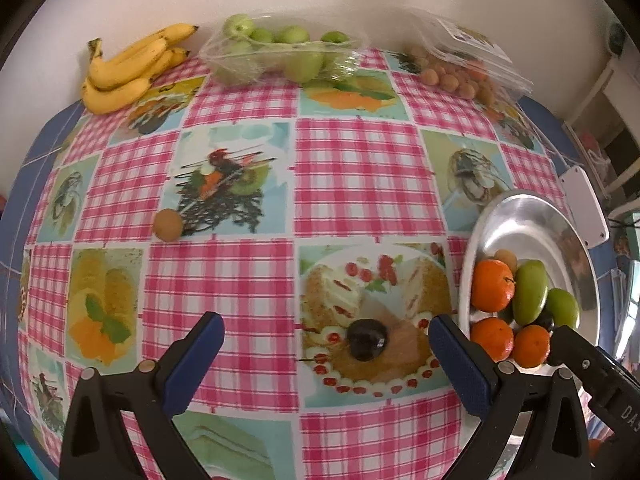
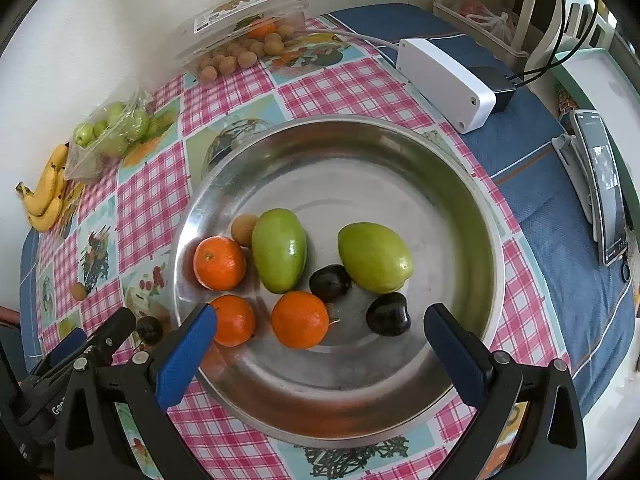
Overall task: Organize fruits
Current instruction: 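Move the left tool toward the brown kiwi while the right tool closes on the black plum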
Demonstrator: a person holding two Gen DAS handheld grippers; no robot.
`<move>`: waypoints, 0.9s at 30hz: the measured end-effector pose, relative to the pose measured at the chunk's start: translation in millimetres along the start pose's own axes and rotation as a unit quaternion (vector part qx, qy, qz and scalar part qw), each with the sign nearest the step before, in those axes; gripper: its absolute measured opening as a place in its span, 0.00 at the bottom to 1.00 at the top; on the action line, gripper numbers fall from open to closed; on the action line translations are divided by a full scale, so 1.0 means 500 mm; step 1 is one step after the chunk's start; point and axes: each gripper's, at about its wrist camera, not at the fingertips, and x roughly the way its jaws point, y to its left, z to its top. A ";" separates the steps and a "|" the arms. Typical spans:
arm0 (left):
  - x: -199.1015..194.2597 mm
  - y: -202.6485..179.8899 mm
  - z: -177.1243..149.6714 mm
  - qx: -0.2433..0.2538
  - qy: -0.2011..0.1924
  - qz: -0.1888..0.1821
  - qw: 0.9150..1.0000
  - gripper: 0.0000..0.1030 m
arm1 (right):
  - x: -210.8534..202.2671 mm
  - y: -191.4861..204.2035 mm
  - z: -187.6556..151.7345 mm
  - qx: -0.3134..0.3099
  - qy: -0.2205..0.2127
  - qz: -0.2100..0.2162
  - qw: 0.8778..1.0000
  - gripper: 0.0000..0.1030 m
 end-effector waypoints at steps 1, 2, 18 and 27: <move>-0.002 0.010 0.001 -0.005 -0.001 0.001 1.000 1.00 | -0.001 0.002 0.001 -0.001 -0.001 0.001 1.000 1.00; -0.002 0.017 0.002 -0.009 -0.002 0.002 1.000 1.00 | -0.003 0.007 0.001 -0.003 -0.001 0.002 1.000 1.00; -0.033 0.235 -0.002 -0.116 -0.017 0.043 0.992 1.00 | -0.017 0.125 -0.020 -0.057 -0.004 0.017 0.998 1.00; -0.040 0.333 -0.009 -0.172 -0.015 0.049 0.984 1.00 | -0.021 0.195 -0.037 -0.083 -0.004 0.033 0.996 1.00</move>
